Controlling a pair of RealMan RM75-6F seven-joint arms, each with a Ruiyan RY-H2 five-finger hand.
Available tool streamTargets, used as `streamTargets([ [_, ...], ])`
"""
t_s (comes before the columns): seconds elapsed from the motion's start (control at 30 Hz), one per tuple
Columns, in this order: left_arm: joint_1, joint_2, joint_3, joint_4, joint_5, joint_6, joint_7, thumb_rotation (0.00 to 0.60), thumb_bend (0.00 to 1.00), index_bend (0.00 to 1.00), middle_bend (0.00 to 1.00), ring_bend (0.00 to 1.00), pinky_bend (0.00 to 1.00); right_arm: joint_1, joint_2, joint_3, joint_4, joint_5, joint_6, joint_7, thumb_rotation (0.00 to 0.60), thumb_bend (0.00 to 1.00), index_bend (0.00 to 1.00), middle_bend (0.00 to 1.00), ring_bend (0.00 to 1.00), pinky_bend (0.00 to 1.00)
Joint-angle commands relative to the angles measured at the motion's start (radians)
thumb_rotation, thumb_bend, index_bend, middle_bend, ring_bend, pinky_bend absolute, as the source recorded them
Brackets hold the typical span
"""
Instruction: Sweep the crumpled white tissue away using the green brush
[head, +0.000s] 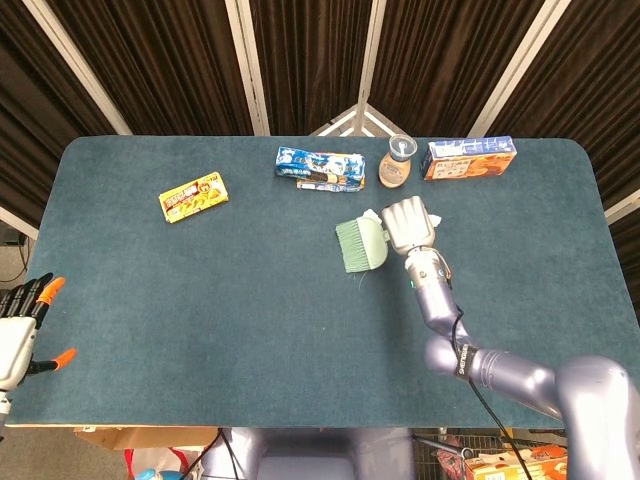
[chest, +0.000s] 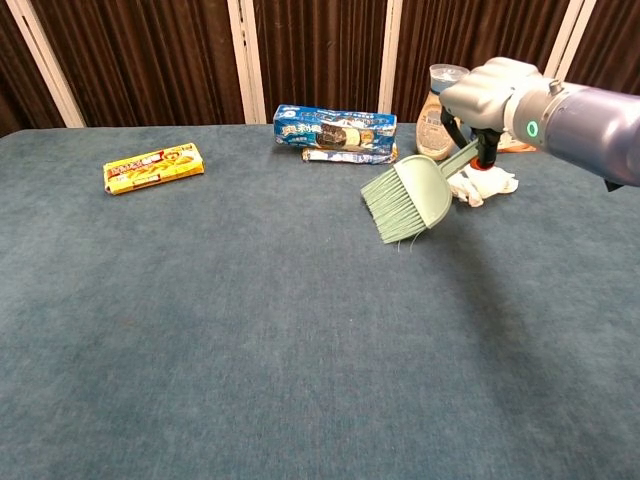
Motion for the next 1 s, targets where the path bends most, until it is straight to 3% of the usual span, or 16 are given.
streamTargets([
  [0.03,-0.002,0.001,0.000,-0.002,-0.003,-0.004,0.000,0.600,0.05,0.00,0.00,0.00,0.00,0.017,-0.029,-0.019,0.097,-0.002,-0.033,0.008,0.600,0.64,0.83,0.94,0.99,0.95],
  [0.37,-0.001,0.006,0.002,-0.010,-0.002,-0.005,-0.004,0.600,0.05,0.00,0.00,0.00,0.00,-0.001,0.011,-0.030,0.222,0.006,-0.012,-0.011,0.600,0.64,0.83,0.94,0.99,0.95],
  [0.67,0.003,0.009,0.006,-0.014,0.013,0.007,-0.009,0.600,0.05,0.00,0.00,0.00,0.00,-0.054,0.107,-0.051,0.189,0.028,0.051,-0.072,0.600,0.64,0.83,0.94,0.99,0.95],
  [0.9,0.005,0.011,0.007,-0.013,0.020,0.014,-0.020,0.600,0.05,0.00,0.00,0.00,0.00,-0.127,0.255,-0.056,-0.022,-0.021,0.131,-0.010,0.600,0.64,0.83,0.94,0.99,0.95],
  [1.0,0.005,0.011,0.008,-0.014,0.023,0.015,-0.022,0.600,0.05,0.00,0.00,0.00,0.00,-0.169,0.325,-0.053,-0.167,-0.071,0.177,0.064,0.600,0.64,0.83,0.94,0.99,0.95],
])
